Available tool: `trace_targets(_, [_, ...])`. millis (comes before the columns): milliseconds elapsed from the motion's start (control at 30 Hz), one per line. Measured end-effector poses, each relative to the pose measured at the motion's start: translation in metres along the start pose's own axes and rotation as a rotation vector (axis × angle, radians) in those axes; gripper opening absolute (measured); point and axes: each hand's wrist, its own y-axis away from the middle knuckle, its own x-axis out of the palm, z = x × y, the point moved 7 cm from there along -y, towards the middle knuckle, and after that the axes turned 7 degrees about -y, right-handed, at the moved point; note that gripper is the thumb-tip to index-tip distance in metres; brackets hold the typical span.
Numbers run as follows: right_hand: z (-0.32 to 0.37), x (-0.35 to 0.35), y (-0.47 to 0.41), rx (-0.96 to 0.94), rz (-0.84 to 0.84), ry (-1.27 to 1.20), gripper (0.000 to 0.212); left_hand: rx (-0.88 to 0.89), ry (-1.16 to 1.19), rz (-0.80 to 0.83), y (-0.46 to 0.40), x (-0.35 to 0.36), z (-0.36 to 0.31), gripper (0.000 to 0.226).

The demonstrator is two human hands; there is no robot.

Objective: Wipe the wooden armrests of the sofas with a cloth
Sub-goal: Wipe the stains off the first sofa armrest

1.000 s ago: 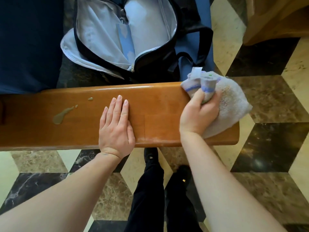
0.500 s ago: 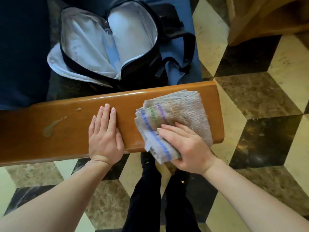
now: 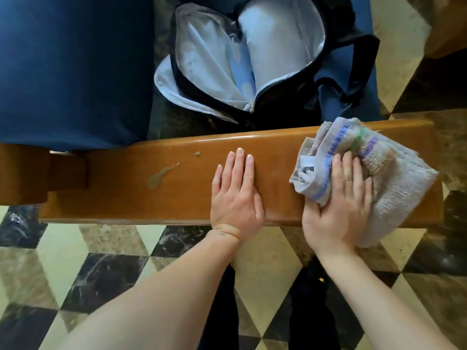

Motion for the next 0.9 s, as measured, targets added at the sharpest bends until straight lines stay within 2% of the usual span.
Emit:
trace_targets(100, [0.02, 0.011, 0.0, 0.042, -0.036, 0.005, 0.072, 0.001, 0.049, 0.026, -0.003, -0.006, -0.009, 0.07])
trace_targets(167, [0.033, 0.018, 0.003, 0.073, -0.102, -0.014, 0.071, 0.01, 0.266, 0.011, -0.001, -0.016, -0.002, 0.062])
trace_targets(233, [0.046, 0.028, 0.003, 0.091, -0.155, -0.064, 0.07, -0.021, 0.507, -0.1, 0.009, -0.032, 0.041, 0.048])
trace_targets(267, [0.051, 0.032, 0.001, 0.1, -0.173, -0.078, 0.069, -0.077, 0.547, -0.17, 0.016, -0.04, 0.076, 0.043])
trace_targets(367, [0.077, 0.055, 0.002, 0.112, -0.17, -0.093, 0.067, -0.355, 0.455, -0.233, 0.051, -0.045, 0.209, 0.039])
trace_targets(467, [0.122, 0.082, 0.004, 0.052, -0.167, -0.173, 0.065, -0.384, 0.343, -0.194, 0.065, -0.032, 0.291, 0.048])
trace_targets(600, [0.167, 0.111, 0.004, -0.118, -0.108, -0.284, 0.061, -0.372, 0.173, -0.152, 0.06, -0.005, 0.308, 0.058])
trace_targets(700, [0.168, 0.114, 0.003, -0.129, -0.058, -0.357, 0.06, -0.318, 0.103, -0.213, 0.061, 0.001, 0.307, 0.059])
trace_targets(800, [0.173, 0.112, 0.005, -0.215, 0.039, -0.346, 0.055, -0.285, 0.075, -0.23, 0.063, 0.0, 0.305, 0.059])
trace_targets(900, [0.177, 0.11, 0.006, -0.3, 0.129, -0.321, 0.048, -0.284, 0.05, -0.152, 0.059, -0.002, 0.302, 0.063])
